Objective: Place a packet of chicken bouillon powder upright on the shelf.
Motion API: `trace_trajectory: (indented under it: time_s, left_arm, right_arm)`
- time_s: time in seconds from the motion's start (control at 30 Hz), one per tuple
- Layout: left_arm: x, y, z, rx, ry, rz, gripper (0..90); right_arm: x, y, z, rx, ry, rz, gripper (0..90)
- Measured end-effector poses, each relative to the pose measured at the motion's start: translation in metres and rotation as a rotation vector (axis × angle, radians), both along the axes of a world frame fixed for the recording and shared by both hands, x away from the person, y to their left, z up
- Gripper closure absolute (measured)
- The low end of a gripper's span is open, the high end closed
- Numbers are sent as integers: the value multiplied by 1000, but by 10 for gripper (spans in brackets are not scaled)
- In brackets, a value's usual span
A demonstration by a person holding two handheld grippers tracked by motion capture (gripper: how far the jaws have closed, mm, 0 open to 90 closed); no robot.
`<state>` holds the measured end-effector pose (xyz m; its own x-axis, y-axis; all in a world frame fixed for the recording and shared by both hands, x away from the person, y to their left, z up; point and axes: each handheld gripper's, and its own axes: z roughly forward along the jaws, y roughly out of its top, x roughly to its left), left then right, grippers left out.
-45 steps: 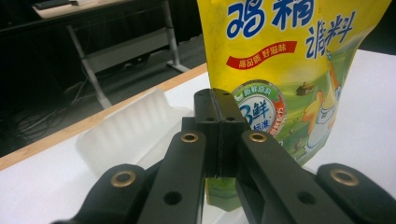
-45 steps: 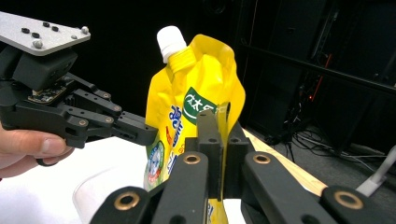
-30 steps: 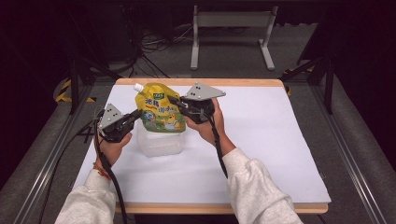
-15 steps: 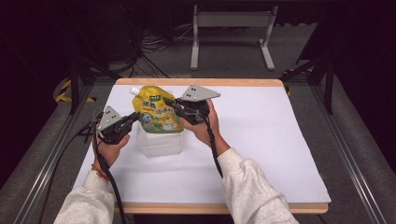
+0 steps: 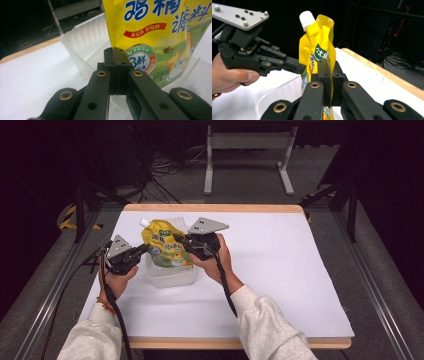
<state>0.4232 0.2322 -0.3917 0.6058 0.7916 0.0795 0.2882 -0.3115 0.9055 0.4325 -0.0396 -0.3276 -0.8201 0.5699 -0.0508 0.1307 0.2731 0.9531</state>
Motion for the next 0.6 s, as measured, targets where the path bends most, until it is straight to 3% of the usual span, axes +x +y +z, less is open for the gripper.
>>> trace_trajectory:
  time_s: [0.23, 0.37, 0.6]
  left_arm:
    - [2, -1, 0, 7, -3, -4, 900]
    - [5, 0, 0, 2, -3, 2, 899]
    - [3, 4, -1, -15, -3, -7, 897]
  right_arm:
    - [-6, -2, -9, 29, 60, -28, 900]
    - [-12, 1, -12, 9, 78, -32, 900]
    - [-13, 2, -11, -10, 76, -40, 900]
